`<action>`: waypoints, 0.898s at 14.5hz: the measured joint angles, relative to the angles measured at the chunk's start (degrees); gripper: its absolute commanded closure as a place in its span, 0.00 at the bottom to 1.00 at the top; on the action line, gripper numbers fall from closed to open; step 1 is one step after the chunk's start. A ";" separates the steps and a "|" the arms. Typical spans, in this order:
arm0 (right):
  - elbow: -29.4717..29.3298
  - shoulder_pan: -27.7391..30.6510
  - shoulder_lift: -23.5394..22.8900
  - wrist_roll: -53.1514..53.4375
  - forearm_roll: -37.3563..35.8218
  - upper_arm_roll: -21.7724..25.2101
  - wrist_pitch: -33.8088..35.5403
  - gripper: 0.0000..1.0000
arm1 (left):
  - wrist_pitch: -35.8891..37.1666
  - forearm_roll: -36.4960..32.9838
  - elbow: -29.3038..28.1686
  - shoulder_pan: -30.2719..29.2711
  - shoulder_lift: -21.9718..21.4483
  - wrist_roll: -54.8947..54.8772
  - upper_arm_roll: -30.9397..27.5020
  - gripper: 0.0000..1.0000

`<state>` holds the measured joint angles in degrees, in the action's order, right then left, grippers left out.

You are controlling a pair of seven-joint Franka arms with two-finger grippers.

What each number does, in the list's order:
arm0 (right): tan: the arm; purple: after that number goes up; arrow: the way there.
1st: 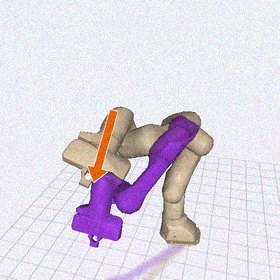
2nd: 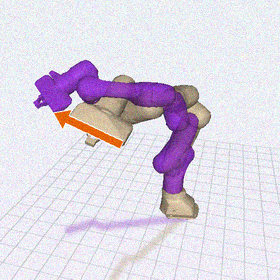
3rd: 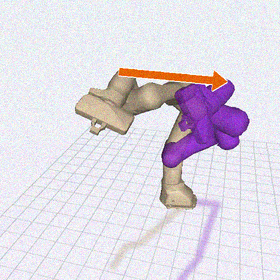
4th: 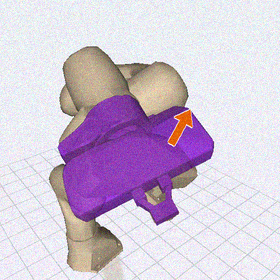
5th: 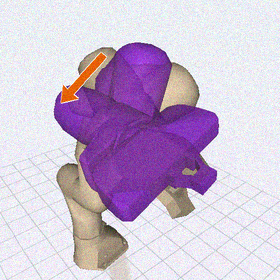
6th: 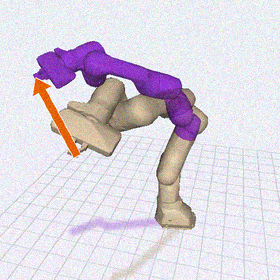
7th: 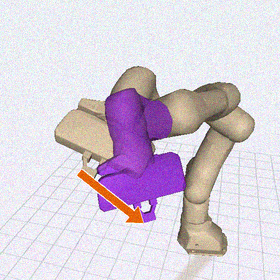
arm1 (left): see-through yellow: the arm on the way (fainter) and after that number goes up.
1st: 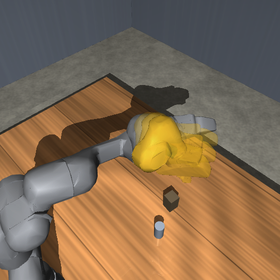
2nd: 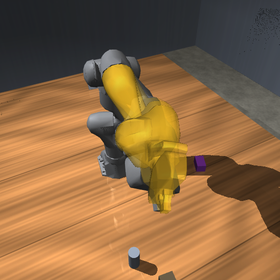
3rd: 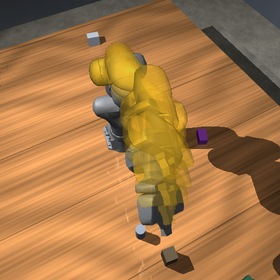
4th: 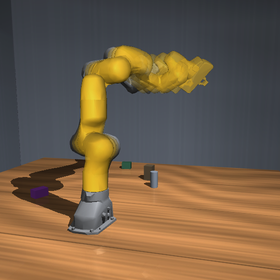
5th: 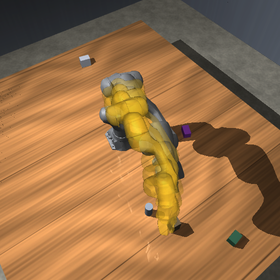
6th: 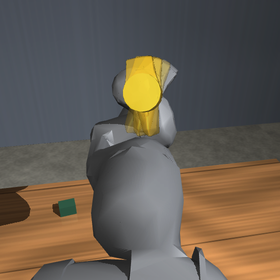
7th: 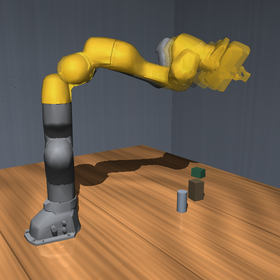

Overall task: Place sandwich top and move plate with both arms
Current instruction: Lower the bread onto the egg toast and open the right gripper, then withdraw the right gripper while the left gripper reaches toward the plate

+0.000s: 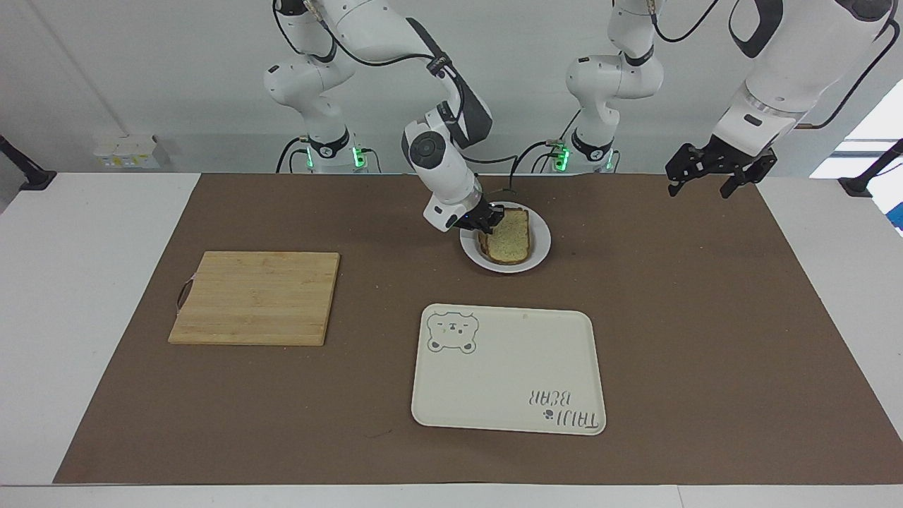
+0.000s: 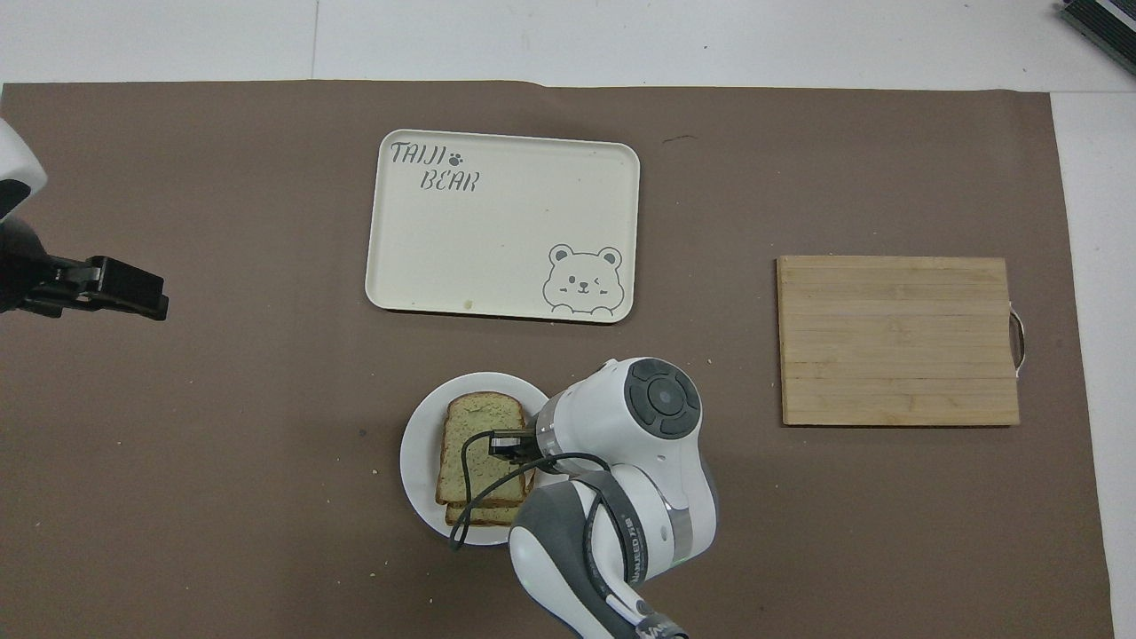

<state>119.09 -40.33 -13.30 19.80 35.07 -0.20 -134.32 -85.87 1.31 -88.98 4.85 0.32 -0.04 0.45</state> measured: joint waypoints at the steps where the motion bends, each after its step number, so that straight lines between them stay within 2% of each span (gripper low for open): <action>1: -0.01 0.01 0.00 0.00 0.00 0.06 0.00 0.00 | 0.00 0.00 0.00 0.00 0.00 0.00 0.00 0.00; 6: -1.19 0.13 0.10 -0.03 -1.17 0.86 -0.37 0.00 | 0.00 0.00 0.00 0.00 0.00 0.00 0.00 0.00; 9: -2.53 1.94 1.63 -0.04 -9.43 1.46 0.10 0.00 | 0.00 0.00 0.00 0.00 0.00 0.00 0.00 0.00; 11: -3.20 4.35 3.63 -0.04 -14.91 1.50 3.49 0.00 | 0.00 0.00 0.00 0.00 0.00 0.00 0.00 0.00; 13: -4.87 7.48 5.94 -0.17 -19.66 1.51 10.18 0.00 | 0.00 0.00 0.00 0.00 0.00 0.00 0.00 0.00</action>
<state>114.22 -32.85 -7.35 19.63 15.42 1.32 -124.14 -85.87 1.31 -88.98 4.85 0.32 -0.04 0.45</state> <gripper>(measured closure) 0.000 0.000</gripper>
